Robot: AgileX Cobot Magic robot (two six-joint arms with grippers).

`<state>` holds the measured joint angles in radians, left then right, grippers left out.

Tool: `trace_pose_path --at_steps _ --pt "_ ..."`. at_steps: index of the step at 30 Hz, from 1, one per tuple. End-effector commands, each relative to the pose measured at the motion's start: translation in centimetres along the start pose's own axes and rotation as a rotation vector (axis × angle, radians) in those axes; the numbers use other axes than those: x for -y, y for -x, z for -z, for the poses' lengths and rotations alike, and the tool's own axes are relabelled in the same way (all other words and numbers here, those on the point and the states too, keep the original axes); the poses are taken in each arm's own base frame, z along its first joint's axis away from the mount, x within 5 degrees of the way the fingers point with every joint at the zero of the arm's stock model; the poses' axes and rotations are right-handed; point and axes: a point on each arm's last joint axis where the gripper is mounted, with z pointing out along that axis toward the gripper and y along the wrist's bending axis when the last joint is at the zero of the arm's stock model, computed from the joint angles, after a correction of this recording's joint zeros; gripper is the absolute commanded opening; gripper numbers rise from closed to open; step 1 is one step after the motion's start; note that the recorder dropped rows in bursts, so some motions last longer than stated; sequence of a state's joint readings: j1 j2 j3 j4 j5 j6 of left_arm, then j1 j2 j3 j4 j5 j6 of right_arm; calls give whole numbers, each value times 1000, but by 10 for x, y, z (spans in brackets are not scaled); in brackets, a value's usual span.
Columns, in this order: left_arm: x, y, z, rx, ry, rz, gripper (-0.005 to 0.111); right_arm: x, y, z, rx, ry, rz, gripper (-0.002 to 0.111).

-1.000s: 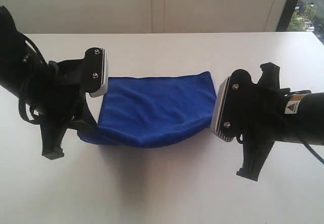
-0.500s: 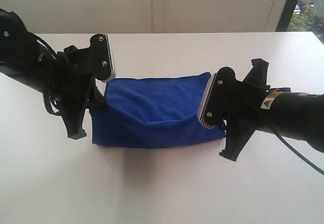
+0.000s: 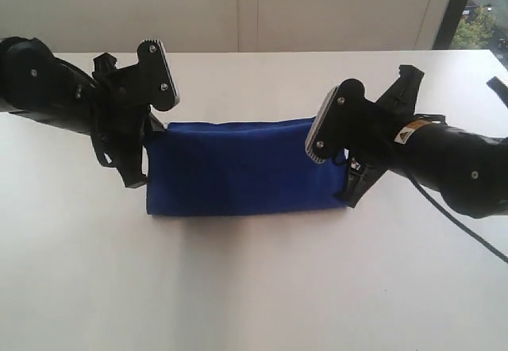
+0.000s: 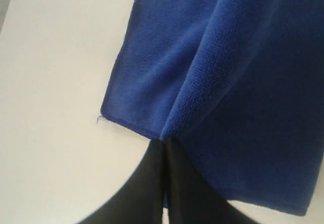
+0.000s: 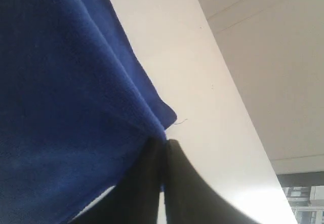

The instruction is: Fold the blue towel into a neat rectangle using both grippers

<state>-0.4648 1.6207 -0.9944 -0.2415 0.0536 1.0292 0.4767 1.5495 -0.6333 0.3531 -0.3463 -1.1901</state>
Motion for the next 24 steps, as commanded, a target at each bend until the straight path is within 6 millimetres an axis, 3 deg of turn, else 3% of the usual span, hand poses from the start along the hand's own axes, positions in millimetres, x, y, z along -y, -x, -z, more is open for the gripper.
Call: trace_pose_path --at_steps 1,12,16,24 --pt "-3 -3 -10 10 56 20 0 13 2 -12 -2 -43 -12 0" --pt "-12 -5 -32 29 156 12 0 28 1 -38 -23 -78 -33 0" --pt "-25 -5 -39 28 176 36 0 31 -4 -49 -39 -86 -40 0" --pt "-32 -8 -55 20 190 42 0 33 -6 -79 -54 -87 -32 0"
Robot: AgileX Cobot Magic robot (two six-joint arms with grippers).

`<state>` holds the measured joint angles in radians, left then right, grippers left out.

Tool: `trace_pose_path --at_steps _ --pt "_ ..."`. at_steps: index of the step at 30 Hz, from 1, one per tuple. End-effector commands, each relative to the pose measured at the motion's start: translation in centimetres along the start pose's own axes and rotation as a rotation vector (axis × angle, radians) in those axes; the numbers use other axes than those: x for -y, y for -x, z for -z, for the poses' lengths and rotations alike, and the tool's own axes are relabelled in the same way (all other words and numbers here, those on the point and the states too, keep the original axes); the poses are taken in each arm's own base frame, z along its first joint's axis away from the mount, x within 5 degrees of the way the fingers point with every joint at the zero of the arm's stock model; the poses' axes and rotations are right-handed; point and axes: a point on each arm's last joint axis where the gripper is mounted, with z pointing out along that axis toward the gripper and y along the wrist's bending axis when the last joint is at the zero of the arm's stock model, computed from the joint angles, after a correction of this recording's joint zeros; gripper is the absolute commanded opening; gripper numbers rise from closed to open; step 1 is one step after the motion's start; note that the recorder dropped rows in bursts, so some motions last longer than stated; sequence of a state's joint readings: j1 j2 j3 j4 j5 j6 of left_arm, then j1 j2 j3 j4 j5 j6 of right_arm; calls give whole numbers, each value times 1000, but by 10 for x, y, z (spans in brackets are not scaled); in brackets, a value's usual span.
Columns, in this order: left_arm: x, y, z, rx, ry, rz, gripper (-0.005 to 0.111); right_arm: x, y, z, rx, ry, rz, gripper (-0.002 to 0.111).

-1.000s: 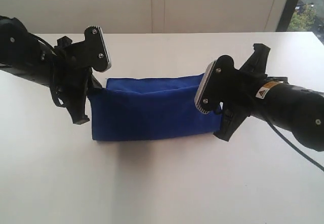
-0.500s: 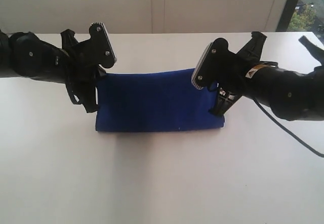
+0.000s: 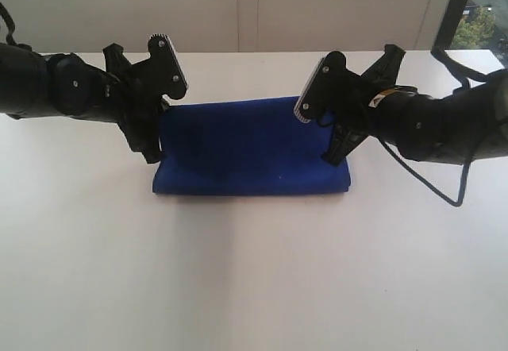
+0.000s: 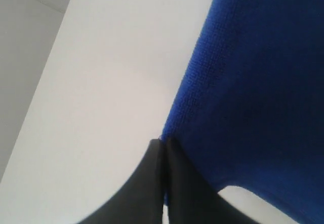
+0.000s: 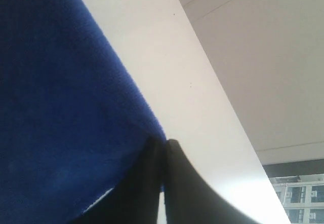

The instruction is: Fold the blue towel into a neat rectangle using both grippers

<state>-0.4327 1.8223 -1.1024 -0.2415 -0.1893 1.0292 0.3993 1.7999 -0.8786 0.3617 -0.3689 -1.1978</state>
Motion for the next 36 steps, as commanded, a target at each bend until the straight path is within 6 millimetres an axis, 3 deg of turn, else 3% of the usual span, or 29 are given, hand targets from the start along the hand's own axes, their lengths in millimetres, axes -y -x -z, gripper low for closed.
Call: trace_pose_path --at_steps 1,15,27,36 --pt "-3 -1 -2 5 25 13 0 5 -1 -14 -1 -28 3 0" --pt "-4 -14 -20 -7 79 -9 0 11 -8 -22 -17 -70 -25 0" --pt "-15 -5 -20 14 93 5 0 14 -11 -22 -25 -82 -34 0" --pt "-9 -10 -32 5 88 4 0 12 -12 -24 -29 -77 -28 0"
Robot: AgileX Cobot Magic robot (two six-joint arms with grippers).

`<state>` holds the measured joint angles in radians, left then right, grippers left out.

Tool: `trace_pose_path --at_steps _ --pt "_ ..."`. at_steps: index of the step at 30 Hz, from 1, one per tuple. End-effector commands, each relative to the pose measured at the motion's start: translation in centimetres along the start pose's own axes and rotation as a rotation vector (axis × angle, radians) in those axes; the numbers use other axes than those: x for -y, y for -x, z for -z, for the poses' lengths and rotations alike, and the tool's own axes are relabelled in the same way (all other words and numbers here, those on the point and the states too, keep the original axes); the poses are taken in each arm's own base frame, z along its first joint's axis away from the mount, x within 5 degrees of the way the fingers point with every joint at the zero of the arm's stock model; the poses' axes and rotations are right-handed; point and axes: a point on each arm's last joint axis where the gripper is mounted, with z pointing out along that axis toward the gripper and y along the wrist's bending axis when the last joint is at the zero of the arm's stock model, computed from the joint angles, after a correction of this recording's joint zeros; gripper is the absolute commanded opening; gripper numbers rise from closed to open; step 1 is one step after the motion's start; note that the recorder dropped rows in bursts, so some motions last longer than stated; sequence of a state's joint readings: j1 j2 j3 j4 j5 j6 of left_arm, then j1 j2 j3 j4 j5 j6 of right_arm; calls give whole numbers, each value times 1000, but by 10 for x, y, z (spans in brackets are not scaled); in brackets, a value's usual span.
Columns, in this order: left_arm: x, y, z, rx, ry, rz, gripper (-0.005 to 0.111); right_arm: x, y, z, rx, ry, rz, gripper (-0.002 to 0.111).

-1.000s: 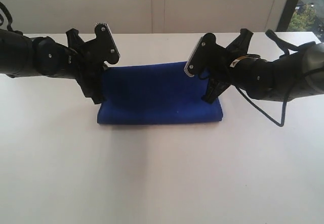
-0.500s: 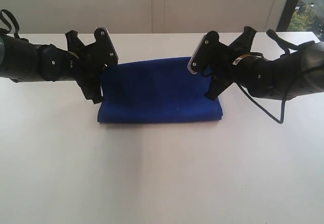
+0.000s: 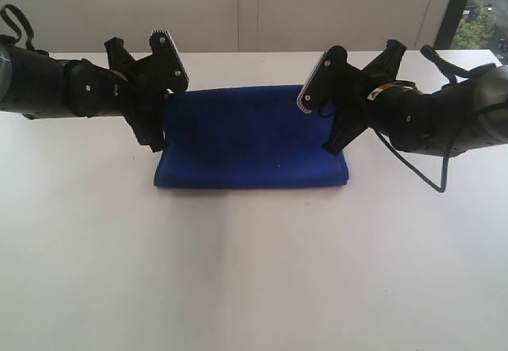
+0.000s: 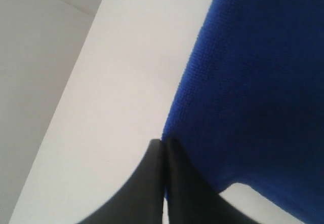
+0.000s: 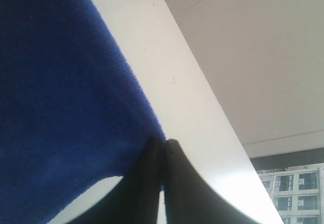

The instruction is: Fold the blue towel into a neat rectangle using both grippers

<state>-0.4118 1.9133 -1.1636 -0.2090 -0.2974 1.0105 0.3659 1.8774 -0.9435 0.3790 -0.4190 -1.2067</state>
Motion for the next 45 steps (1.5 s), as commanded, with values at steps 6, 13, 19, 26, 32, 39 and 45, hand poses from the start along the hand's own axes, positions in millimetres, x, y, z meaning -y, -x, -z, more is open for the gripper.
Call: trace_pose_path --at_steps 6,13,19,26,32,39,45 --pt "6 -7 -18 -14 -3 13 0 -8 -11 -20 -28 -11 0 0" --pt "7 -7 -19 -13 1 11 0 -12 -14 -31 -40 -3 -3 0" --pt "6 -7 -19 -11 5 11 0 -12 -14 -32 -38 -10 -4 0" --pt "6 -7 -19 -10 7 14 0 -11 -14 -32 -35 -20 -6 23" --pt "6 -7 -19 -8 11 14 9 -11 -14 -32 -35 -20 -6 39" --pt "6 -7 -19 -8 13 14 40 -11 -14 -32 -35 -20 -6 39" --pt "5 -7 -19 -7 15 14 50 -11 -14 -32 -35 -20 -6 39"
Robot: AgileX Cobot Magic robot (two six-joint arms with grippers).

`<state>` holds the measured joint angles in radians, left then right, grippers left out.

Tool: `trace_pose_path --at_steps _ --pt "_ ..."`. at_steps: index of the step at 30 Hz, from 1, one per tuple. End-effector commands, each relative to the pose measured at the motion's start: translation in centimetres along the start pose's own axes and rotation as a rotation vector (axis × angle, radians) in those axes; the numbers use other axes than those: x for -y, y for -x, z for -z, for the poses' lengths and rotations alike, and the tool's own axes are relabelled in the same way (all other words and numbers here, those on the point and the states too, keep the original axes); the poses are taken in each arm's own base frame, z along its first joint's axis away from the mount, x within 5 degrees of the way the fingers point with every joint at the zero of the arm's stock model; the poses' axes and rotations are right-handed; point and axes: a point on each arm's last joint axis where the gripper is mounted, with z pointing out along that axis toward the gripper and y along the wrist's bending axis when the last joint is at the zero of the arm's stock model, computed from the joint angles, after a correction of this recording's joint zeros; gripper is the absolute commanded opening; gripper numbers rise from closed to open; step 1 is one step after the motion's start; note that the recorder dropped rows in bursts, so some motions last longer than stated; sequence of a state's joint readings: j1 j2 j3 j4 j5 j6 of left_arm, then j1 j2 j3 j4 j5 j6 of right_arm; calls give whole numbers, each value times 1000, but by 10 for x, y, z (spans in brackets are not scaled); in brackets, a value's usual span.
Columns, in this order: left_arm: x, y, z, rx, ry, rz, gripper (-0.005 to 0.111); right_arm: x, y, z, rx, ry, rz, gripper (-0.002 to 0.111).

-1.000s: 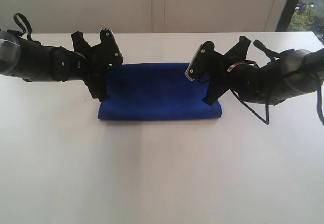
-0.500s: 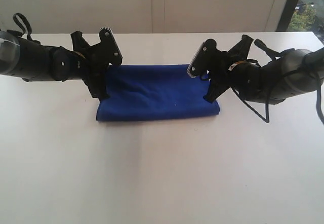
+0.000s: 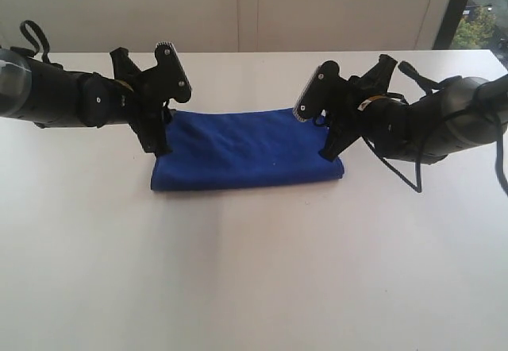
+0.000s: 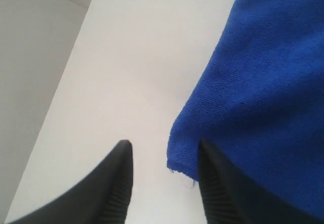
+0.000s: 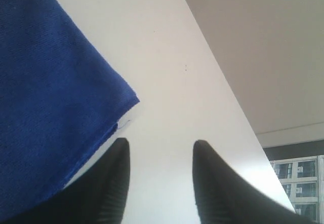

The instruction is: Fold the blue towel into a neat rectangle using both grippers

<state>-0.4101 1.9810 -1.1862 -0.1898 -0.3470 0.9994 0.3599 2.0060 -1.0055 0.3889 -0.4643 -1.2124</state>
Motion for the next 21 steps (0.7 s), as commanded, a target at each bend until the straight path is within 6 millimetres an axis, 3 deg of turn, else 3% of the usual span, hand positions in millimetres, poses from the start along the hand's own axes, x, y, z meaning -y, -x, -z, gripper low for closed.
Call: trace_pose_path --at_steps 1,7,13,17,21 --pt "-2 0 0 1 7 22 50 5 -1 -1 0 -23 -13 39" --pt "-12 6 7 25 70 93 43 13 3 7 -9 -29 -209 35" --pt "-25 15 24 23 60 336 2 35 28 30 -28 135 -446 2" --pt "-20 24 22 -6 -133 414 0 37 36 27 -63 254 -515 0" --pt "-25 26 15 -17 -168 515 0 43 41 15 -64 255 -593 0"
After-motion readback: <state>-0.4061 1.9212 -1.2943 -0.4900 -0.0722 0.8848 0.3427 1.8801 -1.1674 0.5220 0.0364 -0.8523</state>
